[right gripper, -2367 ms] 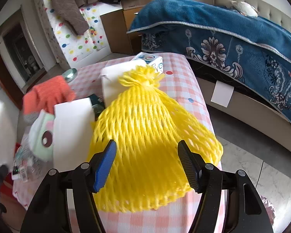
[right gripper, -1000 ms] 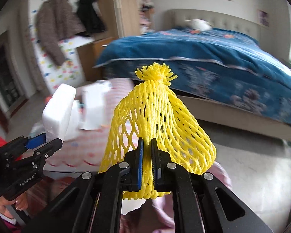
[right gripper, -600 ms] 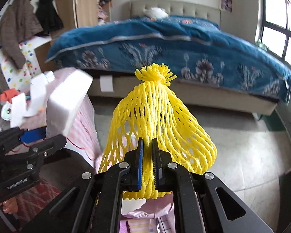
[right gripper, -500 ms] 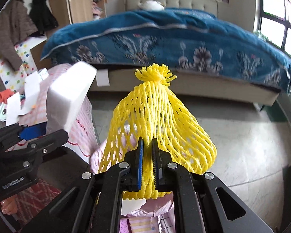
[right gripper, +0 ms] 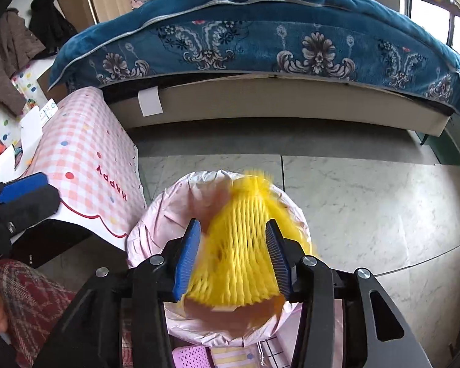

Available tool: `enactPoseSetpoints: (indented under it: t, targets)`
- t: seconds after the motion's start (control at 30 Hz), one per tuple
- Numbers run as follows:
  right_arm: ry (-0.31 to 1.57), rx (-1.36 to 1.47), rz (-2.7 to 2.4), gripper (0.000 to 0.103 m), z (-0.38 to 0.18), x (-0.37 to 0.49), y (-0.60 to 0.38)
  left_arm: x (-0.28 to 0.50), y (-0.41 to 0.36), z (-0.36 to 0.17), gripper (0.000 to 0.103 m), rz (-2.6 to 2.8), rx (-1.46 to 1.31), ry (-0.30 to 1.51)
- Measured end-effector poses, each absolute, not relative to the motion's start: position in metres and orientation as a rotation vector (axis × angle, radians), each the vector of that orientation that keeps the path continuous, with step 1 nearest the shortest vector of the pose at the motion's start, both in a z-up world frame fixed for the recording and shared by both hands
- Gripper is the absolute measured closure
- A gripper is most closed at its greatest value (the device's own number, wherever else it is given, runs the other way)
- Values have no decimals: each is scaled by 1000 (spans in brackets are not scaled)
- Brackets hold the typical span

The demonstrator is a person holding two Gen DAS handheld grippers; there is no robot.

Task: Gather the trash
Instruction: 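Carry the foam block and yellow net to the pink bin and release both, then move the open left gripper back over the table to the clear plastic bag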

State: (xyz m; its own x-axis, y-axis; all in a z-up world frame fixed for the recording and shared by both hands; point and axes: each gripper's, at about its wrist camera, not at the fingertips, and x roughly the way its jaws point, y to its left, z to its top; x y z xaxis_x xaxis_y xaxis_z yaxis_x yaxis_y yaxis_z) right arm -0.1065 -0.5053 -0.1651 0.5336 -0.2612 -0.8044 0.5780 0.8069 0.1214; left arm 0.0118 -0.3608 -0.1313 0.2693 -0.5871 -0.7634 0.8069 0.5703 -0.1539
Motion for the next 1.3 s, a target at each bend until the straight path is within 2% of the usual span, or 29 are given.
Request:
enactPoseSetpoints:
  t: [0.47, 0.97, 1.1, 1.3]
  targets:
    - [752, 269, -323, 57, -81, -84, -422, 25, -229, -73, 27, -667, 208, 756]
    - [733, 87, 32, 52, -43, -9, -287, 32, -85, -54, 22, -354, 123, 720]
    - [739, 32, 93, 44, -45, 15, -253, 42, -42, -57, 14, -260, 103, 711]
    - [759, 15, 134, 34, -56, 41, -223, 65, 1, -81, 14, -180, 99, 748]
